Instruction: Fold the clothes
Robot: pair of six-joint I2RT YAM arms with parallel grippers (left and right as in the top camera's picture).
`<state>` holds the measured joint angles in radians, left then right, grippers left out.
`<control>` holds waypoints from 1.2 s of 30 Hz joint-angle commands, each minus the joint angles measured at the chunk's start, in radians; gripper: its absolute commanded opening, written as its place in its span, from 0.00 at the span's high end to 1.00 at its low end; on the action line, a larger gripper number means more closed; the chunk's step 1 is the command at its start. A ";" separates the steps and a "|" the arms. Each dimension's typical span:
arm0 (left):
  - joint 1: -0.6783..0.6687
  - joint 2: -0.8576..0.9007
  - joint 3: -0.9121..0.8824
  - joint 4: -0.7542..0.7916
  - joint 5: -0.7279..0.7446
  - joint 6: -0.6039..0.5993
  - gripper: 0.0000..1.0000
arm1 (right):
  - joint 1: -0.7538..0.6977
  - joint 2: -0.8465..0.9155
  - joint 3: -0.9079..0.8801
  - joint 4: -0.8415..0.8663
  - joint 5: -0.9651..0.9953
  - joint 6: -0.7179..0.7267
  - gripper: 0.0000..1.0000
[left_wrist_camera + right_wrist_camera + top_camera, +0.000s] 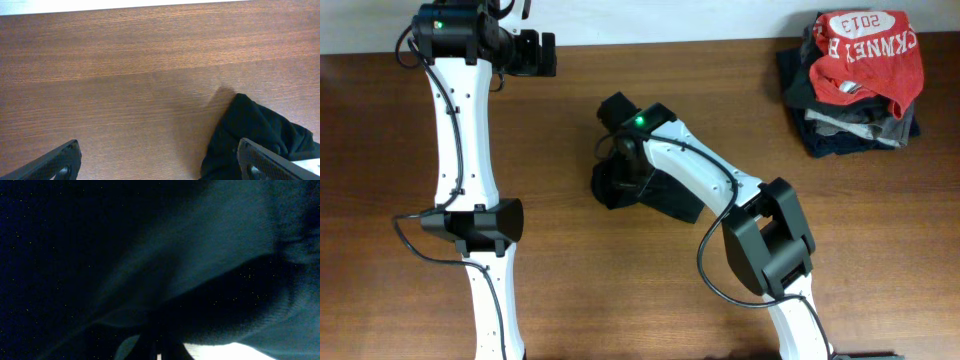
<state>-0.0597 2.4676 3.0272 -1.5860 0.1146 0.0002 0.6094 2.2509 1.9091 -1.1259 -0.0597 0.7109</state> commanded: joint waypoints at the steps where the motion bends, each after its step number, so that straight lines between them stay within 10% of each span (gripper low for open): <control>1: 0.000 -0.008 -0.003 0.002 -0.011 0.016 0.01 | -0.032 -0.014 0.001 -0.022 0.038 -0.004 0.96; 36: 0.000 -0.008 -0.003 0.010 -0.011 0.016 0.01 | -0.504 -0.255 0.007 -0.385 -0.029 -0.341 0.96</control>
<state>-0.0597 2.4676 3.0272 -1.5814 0.1143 0.0002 0.1474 2.0129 1.9274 -1.4979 -0.1432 0.3885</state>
